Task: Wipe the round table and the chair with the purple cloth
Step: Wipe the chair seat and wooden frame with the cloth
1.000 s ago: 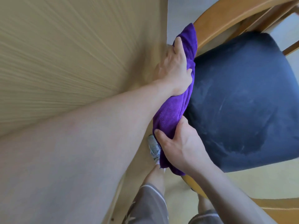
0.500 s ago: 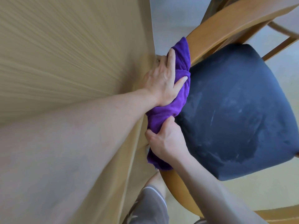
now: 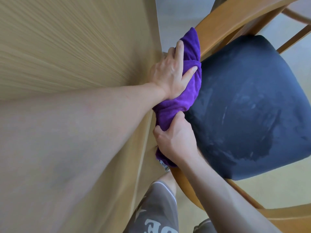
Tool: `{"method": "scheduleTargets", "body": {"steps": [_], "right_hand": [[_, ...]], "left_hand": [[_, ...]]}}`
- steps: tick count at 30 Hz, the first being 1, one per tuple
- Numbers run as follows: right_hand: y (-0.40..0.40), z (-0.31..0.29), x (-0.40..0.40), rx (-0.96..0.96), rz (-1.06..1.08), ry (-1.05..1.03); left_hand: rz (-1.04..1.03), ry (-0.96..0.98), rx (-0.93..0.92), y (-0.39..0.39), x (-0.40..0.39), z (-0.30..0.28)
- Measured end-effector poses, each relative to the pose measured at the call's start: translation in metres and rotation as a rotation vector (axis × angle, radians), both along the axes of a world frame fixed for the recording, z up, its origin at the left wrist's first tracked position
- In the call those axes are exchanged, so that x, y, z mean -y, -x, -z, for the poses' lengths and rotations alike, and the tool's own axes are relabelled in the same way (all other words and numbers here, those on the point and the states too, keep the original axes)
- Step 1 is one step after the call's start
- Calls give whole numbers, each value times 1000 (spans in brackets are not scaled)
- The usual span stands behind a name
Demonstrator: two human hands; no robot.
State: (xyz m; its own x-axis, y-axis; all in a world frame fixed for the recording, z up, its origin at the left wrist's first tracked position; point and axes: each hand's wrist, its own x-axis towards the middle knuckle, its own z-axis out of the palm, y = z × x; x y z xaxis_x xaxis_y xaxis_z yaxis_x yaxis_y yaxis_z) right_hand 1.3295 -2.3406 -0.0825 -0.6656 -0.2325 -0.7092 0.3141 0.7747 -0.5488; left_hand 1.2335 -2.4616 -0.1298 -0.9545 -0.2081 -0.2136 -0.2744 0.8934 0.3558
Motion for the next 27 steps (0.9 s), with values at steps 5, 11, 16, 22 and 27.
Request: {"method": "scheduleTargets", "body": {"steps": [5, 11, 16, 22, 27], "right_hand": [[-39, -10, -22, -318, -123, -80], [-37, -4, -17, -349, -168, -118], [-36, 1, -22, -342, -170, -74], [-69, -3, -72, -385, -220, 5], [-104, 4, -143, -482, -336, 21]], "left_hand": [[-63, -112, -50, -1, 1, 2], [-147, -155, -75, -9, -8, -1], [-430, -368, -1, -41, -29, -11], [-550, -319, 124, -73, -51, -25], [-571, -123, 128, -98, -76, -32]]}}
